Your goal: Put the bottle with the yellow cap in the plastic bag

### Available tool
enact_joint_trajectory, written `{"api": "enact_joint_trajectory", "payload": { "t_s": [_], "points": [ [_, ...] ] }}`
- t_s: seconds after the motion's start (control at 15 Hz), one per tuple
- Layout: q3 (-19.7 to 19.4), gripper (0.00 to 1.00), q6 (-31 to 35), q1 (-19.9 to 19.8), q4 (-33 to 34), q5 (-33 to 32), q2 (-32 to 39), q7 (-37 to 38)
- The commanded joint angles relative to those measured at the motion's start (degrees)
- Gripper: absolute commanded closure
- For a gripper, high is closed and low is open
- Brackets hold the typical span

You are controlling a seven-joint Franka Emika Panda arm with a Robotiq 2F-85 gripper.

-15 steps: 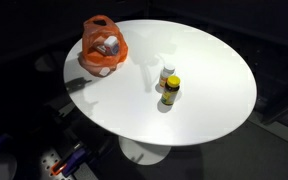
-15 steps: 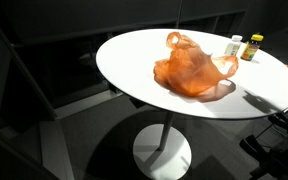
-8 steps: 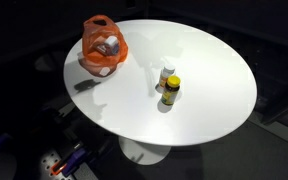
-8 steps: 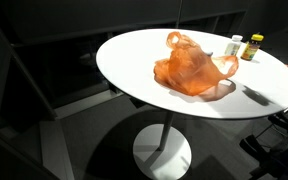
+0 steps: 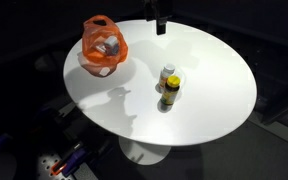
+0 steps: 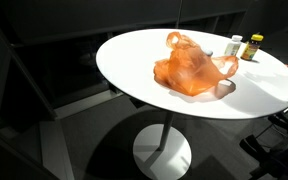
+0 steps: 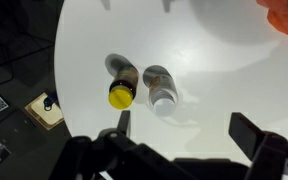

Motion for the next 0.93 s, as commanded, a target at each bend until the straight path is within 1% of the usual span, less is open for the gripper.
{"api": "enact_joint_trajectory", "payload": {
  "t_s": [0.0,0.27,0.53,0.73,0.87],
  "points": [
    [-2.51,0.00,4.54,-1.07,1.81,-2.11,6.33,2.30],
    [-5.82,0.00,8.93,-1.31,1.86,-2.70,11.28,3.36],
    [-8.84,0.00,13.47,-0.87,1.65,-5.78,14.87,5.88],
    [-10.42,0.00,14.62,-0.47,1.53,-6.86,16.59,7.55],
    [-10.74,0.00,13.97,-0.29,1.16,-5.65,16.84,7.20]
  ]
}}
